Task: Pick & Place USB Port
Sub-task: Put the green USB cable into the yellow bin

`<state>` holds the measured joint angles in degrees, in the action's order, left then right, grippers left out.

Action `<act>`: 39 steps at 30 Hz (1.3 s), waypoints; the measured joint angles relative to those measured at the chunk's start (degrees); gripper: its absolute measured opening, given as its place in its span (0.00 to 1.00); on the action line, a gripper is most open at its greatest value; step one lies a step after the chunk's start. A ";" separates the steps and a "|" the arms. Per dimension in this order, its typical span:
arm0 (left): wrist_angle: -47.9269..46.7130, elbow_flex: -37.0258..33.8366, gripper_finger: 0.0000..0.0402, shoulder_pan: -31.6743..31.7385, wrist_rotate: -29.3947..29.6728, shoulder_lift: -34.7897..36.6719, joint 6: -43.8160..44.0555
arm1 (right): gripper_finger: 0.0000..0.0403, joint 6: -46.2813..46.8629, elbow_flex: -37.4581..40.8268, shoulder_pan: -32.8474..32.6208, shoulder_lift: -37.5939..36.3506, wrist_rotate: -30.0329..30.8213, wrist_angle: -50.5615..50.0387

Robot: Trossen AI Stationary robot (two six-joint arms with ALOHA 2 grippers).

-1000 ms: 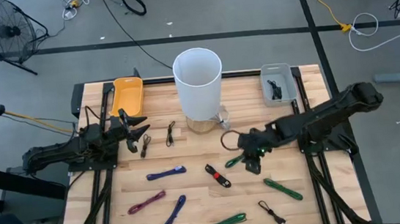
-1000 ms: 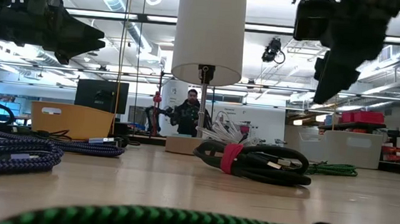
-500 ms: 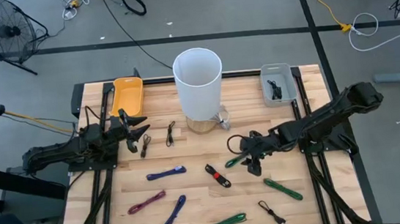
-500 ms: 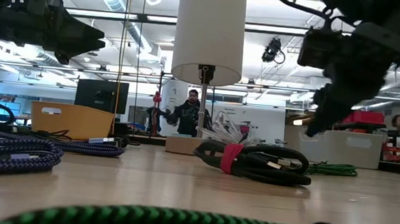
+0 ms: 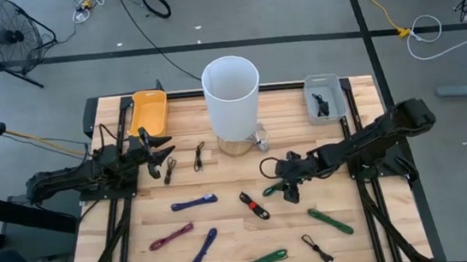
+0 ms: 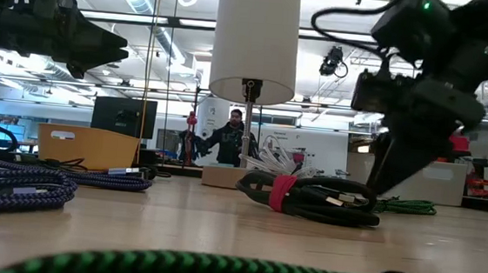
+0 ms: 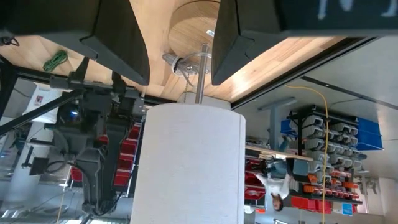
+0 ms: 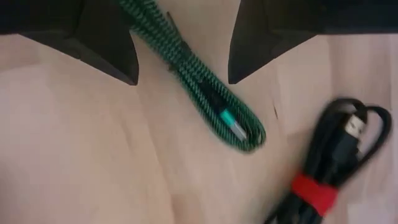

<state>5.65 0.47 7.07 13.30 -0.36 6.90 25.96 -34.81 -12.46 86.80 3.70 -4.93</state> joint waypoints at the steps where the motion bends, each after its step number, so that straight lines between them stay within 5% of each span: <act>1: 0.00 0.00 0.44 -0.01 0.00 0.00 -0.01 | 0.61 0.00 0.00 0.08 1.11 -1.08 0.81; 10: 0.02 -0.02 0.44 -0.02 0.00 0.00 -0.04 | 0.57 -1.16 -0.17 0.15 3.65 -0.95 0.50; 19: 0.02 -0.01 0.44 -0.02 0.19 0.00 -0.04 | 0.05 -0.61 -0.31 0.24 3.70 0.44 -4.35; 29: 0.08 -0.02 0.44 0.00 0.17 0.00 -0.04 | 0.01 -2.49 -8.75 0.09 2.50 -0.39 -13.53; 39: 1.30 -0.01 0.44 -0.01 -1.60 0.00 0.05 | 0.01 -10.51 -24.95 0.15 -2.32 8.68 -18.07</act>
<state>6.95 0.46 7.06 11.70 -0.36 6.95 15.45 -59.76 -12.32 84.48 12.38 -23.00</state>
